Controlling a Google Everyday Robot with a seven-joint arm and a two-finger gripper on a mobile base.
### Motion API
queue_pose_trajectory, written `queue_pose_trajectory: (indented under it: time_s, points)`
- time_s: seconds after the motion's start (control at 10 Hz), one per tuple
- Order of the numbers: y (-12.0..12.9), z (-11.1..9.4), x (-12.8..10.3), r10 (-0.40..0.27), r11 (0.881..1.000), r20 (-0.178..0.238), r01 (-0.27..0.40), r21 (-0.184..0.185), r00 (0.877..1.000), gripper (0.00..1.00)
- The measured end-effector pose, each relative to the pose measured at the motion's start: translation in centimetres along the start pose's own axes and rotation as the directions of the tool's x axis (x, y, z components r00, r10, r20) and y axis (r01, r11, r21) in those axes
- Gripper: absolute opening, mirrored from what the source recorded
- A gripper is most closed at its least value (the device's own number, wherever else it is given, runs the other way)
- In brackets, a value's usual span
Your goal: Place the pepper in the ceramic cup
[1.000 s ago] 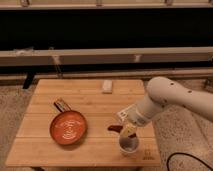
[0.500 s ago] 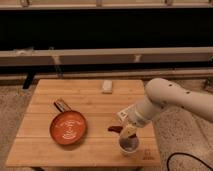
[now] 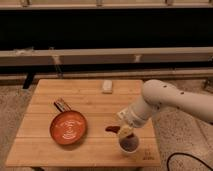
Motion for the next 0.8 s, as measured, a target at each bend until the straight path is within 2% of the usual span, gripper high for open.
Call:
queue_pose_trajectory:
  time_s: [0.1,0.3,0.4,0.8]
  points:
    - [0.0,0.1,0.5,0.002,1.000,-0.003,-0.002,0.002,1.000,0.85]
    - [-0.3,0.7,-0.3,-0.001,1.000,-0.005,0.001,0.002,1.000,0.97]
    - [-0.4,0.9,-0.6,0.002,1.000,-0.004,-0.002,0.004,1.000,0.98]
    - [-0.2,1.2,0.9,0.012,1.000,-0.013,-0.012,0.009,1.000,0.98]
